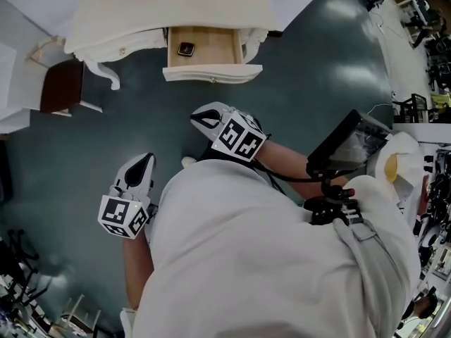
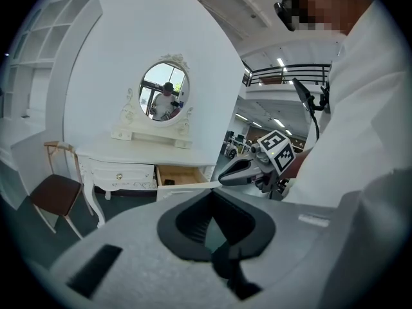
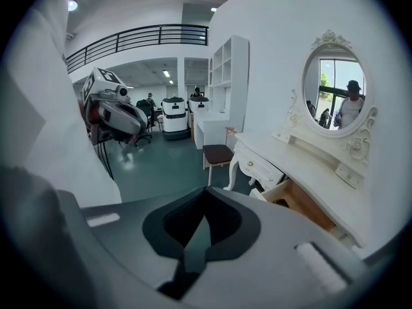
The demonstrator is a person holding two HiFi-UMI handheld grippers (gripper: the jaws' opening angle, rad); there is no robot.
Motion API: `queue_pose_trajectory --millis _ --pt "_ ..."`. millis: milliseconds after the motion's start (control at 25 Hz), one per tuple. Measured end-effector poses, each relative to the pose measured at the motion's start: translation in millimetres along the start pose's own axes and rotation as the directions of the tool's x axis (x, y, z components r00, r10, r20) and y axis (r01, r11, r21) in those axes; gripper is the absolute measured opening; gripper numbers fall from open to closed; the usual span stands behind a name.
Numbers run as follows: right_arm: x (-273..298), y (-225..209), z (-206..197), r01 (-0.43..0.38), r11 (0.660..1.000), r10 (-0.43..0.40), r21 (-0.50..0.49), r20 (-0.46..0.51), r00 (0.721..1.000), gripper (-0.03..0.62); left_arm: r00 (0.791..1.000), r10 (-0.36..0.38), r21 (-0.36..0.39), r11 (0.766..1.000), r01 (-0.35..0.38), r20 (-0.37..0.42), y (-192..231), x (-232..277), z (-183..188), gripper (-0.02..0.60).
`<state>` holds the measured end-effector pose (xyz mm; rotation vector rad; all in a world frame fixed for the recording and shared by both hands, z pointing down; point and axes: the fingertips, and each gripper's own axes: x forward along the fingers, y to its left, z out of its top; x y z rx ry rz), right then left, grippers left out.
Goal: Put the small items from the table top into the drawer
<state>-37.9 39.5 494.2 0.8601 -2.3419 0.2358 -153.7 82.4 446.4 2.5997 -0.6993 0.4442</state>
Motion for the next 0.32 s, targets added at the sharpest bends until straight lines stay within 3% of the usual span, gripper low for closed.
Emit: queue_pose_trajectory --millis 320 --pt "-2.6 -23.5 -0.4 -0.003 1.0 0.003 0.004 0.007 1.0 0.0 1.0 -0.001 0.0 1.0 0.001 -0.01 1.7 20.2 14.5 0.002"
